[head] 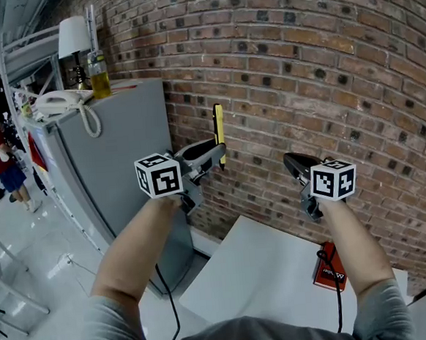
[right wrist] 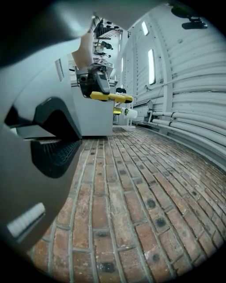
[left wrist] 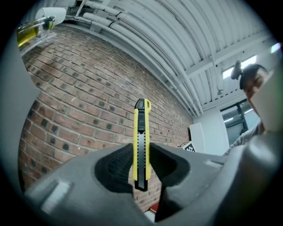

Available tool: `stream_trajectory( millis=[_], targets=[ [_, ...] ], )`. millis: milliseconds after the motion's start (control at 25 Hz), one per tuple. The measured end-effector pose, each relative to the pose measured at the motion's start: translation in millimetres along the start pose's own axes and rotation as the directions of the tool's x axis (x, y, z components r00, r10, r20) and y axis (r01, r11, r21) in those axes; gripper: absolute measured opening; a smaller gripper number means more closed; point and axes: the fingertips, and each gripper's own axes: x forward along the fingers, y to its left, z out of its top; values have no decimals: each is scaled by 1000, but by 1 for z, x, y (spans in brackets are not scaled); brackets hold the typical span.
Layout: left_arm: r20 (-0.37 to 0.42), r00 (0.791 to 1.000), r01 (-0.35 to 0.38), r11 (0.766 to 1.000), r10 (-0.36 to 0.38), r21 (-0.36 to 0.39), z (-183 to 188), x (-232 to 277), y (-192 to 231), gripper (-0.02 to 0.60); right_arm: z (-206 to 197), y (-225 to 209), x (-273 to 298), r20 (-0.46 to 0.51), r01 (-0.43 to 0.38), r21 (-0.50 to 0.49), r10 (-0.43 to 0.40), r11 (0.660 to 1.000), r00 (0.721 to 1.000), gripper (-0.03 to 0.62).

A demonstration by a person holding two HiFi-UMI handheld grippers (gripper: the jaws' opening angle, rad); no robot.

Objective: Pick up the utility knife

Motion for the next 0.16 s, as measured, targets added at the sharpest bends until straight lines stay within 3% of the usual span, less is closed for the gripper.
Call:
stream_trajectory(
  millis=[160],
  targets=[
    [3, 1000, 5, 1000, -5, 1, 2, -2, 0, 117, 1, 3, 3, 1, -1, 3, 1, 1000, 1000, 8]
  ],
)
